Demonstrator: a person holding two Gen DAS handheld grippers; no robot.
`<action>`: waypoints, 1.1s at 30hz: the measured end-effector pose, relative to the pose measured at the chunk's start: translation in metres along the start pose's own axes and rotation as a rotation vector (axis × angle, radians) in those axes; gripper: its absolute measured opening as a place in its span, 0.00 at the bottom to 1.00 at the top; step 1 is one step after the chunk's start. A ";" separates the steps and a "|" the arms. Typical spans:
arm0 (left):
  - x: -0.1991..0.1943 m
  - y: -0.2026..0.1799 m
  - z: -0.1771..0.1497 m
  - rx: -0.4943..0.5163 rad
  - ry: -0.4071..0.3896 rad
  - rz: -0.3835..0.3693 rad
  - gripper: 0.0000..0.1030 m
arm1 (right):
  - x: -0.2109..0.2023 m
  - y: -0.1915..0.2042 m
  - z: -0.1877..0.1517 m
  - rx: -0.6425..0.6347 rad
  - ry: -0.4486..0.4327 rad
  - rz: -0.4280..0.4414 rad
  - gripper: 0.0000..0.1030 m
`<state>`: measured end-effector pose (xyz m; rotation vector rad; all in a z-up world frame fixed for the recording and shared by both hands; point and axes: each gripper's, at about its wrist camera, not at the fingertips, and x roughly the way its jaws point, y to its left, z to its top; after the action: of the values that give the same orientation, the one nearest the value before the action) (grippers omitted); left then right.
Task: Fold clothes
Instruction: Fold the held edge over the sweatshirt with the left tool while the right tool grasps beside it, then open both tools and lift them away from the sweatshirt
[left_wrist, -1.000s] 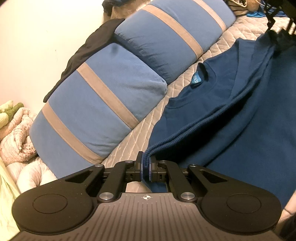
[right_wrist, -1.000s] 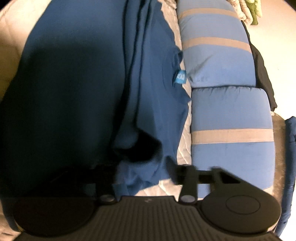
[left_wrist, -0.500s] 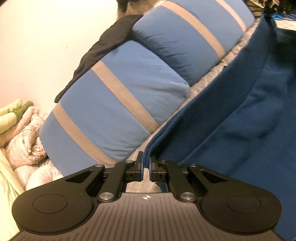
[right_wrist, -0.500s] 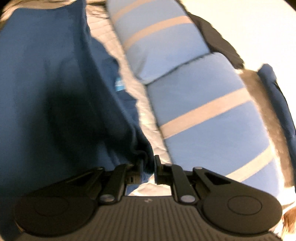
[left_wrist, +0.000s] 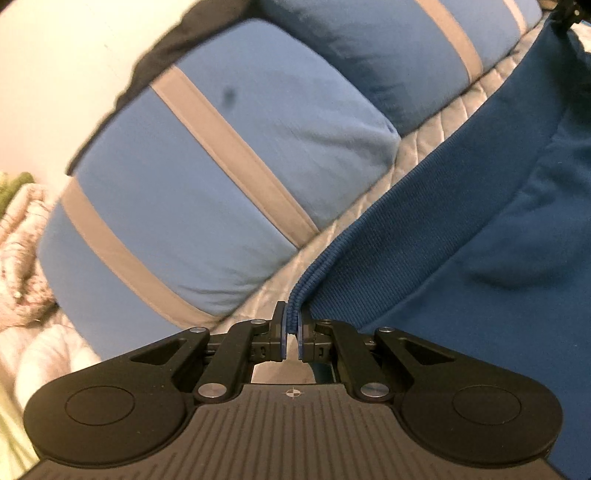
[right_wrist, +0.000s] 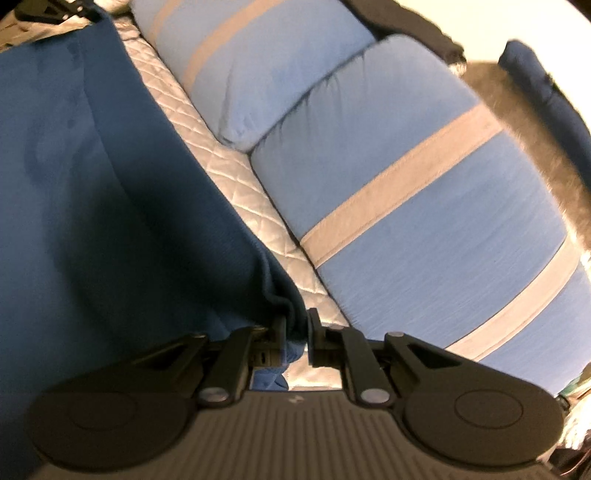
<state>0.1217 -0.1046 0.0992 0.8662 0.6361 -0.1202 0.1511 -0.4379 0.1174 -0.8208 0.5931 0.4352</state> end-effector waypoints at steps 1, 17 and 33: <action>0.006 -0.002 -0.001 0.000 0.012 -0.007 0.06 | 0.006 0.000 0.001 0.003 0.008 0.002 0.09; 0.058 0.009 -0.013 -0.183 0.159 0.158 0.40 | 0.068 -0.032 -0.002 0.313 0.102 -0.151 0.61; -0.021 0.050 -0.074 -0.524 0.071 -0.093 0.71 | -0.012 -0.054 -0.077 0.738 0.082 0.100 0.92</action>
<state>0.0869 -0.0206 0.1098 0.3367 0.7315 -0.0034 0.1483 -0.5321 0.1131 -0.1038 0.8038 0.2403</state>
